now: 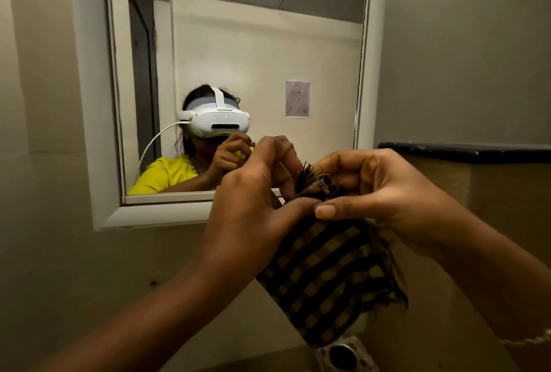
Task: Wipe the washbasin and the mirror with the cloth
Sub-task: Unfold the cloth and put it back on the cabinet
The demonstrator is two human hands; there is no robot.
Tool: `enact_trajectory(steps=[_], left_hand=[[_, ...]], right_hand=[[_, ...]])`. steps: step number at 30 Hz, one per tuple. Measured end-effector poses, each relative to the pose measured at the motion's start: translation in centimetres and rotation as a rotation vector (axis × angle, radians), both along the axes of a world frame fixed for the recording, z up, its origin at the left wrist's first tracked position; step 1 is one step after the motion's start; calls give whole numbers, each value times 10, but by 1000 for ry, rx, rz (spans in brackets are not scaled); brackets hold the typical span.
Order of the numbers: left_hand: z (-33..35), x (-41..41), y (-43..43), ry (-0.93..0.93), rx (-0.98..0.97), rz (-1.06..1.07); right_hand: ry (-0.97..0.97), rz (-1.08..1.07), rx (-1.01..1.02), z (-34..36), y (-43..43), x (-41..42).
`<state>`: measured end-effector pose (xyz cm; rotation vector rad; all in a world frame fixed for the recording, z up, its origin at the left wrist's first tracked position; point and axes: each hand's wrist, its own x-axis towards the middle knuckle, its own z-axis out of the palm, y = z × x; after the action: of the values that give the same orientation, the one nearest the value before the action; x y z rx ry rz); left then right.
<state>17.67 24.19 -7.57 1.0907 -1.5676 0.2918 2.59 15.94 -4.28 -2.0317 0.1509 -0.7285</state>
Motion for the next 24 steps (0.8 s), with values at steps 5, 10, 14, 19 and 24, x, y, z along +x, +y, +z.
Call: enact_trajectory(steps=[5, 10, 14, 19, 24], left_hand=[[-9, -8, -13, 51, 72, -132], [-4, -21, -28, -122, 173, -91], [23, -49, -52, -108, 363, -257], [76, -98, -83, 6, 415, -389], [132, -148, -118, 90, 329, -293]], right_hand=[[-52, -24, -1, 9, -8, -26], [-121, -50, 27, 28, -34, -70], [-164, -70, 38, 44, -64, -114], [-164, -184, -68, 76, -101, -168], [-153, -365, -215, 122, -138, -206]])
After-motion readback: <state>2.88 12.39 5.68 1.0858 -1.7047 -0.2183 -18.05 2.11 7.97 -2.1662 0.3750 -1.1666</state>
